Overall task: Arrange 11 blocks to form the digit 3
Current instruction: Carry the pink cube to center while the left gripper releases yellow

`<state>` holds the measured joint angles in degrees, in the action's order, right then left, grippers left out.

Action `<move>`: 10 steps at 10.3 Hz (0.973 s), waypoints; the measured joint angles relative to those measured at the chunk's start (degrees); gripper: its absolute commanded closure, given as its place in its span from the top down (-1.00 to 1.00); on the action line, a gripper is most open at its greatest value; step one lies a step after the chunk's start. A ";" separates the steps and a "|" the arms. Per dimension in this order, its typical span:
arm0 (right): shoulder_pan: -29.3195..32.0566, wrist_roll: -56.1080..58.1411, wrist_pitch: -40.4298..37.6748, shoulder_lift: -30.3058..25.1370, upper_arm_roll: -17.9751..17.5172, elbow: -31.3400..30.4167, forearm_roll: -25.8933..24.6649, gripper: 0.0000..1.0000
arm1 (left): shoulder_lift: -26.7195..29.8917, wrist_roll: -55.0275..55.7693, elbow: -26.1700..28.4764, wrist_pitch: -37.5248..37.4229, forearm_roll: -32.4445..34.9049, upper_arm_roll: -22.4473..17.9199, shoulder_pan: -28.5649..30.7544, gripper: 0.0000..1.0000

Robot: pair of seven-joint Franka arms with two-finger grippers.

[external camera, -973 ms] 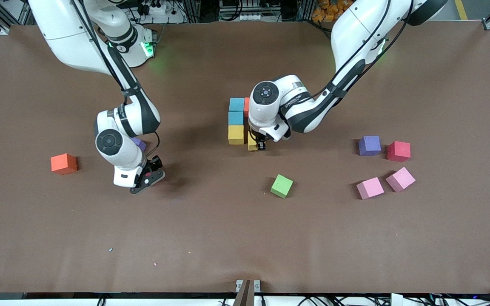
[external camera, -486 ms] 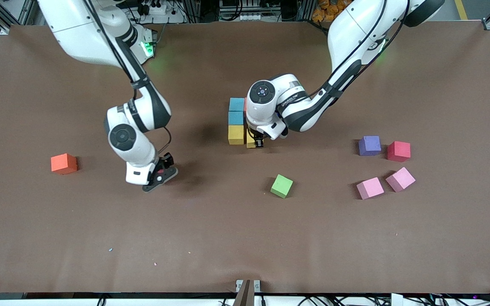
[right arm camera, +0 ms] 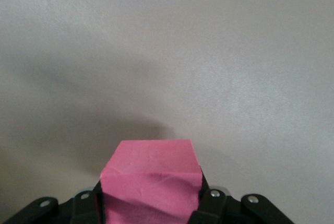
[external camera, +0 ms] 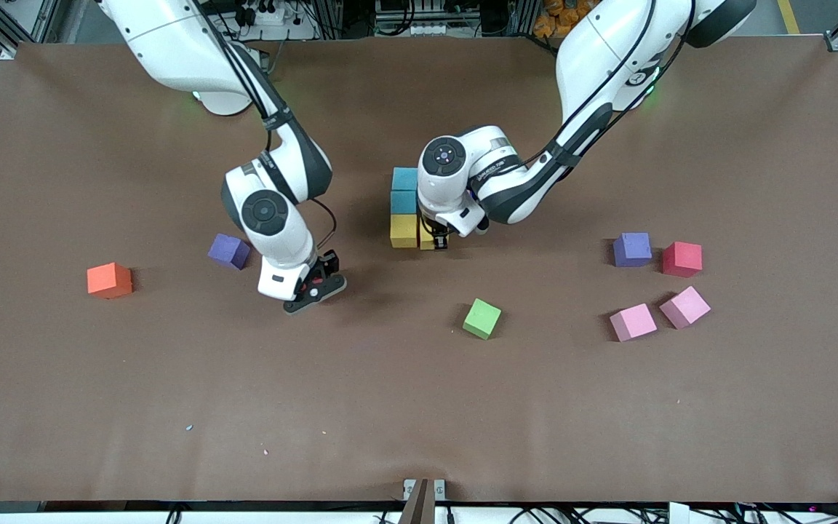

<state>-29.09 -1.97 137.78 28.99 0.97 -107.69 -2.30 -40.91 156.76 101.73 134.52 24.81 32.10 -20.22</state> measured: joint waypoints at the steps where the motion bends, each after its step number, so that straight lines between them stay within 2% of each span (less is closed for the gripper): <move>1: 0.00 -0.45 0.00 0.00 0.04 0.29 0.41 -0.74 | -0.07 0.00 0.00 0.00 0.00 0.00 -0.07 -1.00; 4: -0.02 -0.77 -0.27 -0.01 0.00 0.98 3.79 -0.74 | -0.24 0.05 0.00 -0.04 0.00 0.00 -0.12 -1.00; 7: 0.03 -1.58 -4.32 0.00 0.26 1.78 4.35 -0.74 | -0.60 0.40 -0.05 -0.05 -0.01 -0.01 -0.15 -1.00; 10: 0.22 -1.79 -5.10 0.00 0.40 2.92 4.37 -0.74 | -0.62 0.55 -0.11 -0.05 -0.08 -0.01 -0.16 -1.00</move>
<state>-28.87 -3.76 132.68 28.98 1.37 -104.76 2.07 -41.53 157.31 101.62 134.47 24.73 32.09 -20.38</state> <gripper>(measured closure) 0.388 0.449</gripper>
